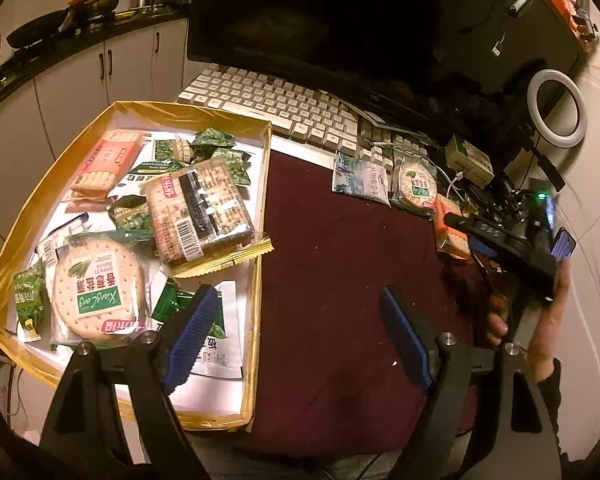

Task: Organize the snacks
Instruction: 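Move both grippers back to the remaining packets on the cloth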

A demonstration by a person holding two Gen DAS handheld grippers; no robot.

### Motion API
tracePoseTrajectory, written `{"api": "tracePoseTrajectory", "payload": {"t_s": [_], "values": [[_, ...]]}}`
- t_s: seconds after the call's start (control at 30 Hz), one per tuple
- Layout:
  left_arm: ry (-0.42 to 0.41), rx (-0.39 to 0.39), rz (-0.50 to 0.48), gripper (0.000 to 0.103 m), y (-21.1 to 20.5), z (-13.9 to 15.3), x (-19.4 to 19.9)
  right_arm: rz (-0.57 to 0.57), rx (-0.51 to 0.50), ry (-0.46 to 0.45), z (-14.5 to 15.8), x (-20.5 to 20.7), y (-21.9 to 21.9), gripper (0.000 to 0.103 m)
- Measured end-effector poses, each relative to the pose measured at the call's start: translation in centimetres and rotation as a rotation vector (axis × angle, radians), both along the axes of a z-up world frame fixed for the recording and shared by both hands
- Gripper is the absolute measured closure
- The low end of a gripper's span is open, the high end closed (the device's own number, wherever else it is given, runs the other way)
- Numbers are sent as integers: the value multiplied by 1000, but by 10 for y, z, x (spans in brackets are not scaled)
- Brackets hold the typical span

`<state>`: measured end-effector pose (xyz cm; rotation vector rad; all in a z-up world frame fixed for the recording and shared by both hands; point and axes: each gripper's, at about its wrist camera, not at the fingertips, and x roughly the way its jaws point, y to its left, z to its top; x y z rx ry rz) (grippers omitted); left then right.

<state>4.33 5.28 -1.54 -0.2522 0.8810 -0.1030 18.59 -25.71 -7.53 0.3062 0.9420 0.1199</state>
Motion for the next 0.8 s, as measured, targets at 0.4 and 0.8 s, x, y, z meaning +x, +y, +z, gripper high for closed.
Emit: {"api": "tracePoseTrajectory", "payload": {"t_s": [0.4, 0.8], "values": [[56, -25, -79, 20, -30, -3, 29, -37, -34, -50, 4, -25, 4, 51], [256, -48, -67, 23, -67, -33, 179, -20, -47, -69, 4, -33, 0, 51]]}}
